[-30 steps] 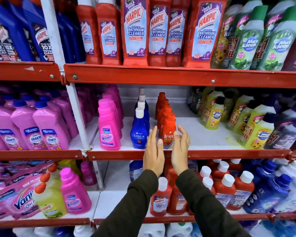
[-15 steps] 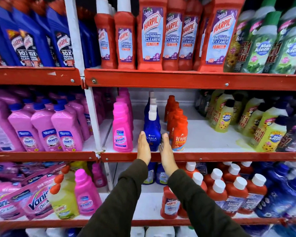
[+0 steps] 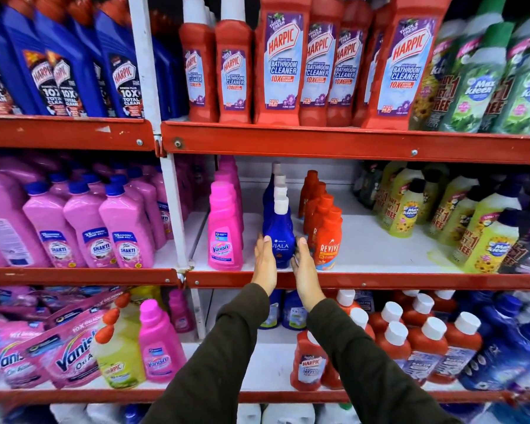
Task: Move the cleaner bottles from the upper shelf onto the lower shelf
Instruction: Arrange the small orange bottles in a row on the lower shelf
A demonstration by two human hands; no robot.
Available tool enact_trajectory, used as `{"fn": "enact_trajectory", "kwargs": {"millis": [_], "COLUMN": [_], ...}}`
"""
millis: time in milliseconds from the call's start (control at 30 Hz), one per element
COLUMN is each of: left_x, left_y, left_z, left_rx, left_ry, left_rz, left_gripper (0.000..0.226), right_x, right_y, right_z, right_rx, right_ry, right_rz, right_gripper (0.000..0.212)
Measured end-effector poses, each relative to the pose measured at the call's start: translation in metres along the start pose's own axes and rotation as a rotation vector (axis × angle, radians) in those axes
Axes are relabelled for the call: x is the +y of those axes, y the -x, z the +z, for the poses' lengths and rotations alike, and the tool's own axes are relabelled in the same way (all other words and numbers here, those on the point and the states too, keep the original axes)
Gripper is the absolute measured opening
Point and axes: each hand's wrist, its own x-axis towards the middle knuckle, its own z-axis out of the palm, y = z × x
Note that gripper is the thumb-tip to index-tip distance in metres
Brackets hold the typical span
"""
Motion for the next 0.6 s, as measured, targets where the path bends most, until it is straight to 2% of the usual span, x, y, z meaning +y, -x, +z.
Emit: {"fn": "enact_trajectory", "kwargs": {"millis": [167, 267, 367, 433, 500, 600], "left_x": [0.006, 0.01, 0.005, 0.001, -0.002, 0.0], "left_y": [0.005, 0.012, 0.025, 0.035, 0.043, 0.045], "left_z": [-0.002, -0.003, -0.01, -0.018, -0.03, -0.05], "left_rx": [-0.035, 0.017, 0.077, 0.104, 0.192, 0.374], "left_ry": [-0.029, -0.066, -0.132, -0.143, -0.18, -0.172], "left_rz": [0.001, 0.044, 0.151, 0.268, 0.375, 0.473], "left_gripper": [0.059, 0.06, 0.054, 0.046, 0.043, 0.045], "right_x": [-0.003, -0.003, 0.005, 0.014, 0.022, 0.031], "right_y": [0.003, 0.009, 0.013, 0.016, 0.02, 0.024], "right_z": [0.002, 0.004, 0.008, 0.015, 0.026, 0.047], "right_rx": [0.009, 0.063, 0.162, 0.248, 0.286, 0.217], "right_ry": [0.015, 0.033, 0.081, 0.116, 0.093, 0.054], "right_rz": [-0.028, -0.07, -0.157, -0.237, -0.286, -0.247], "right_gripper": [0.024, 0.038, 0.049, 0.045, 0.039, 0.039]}}
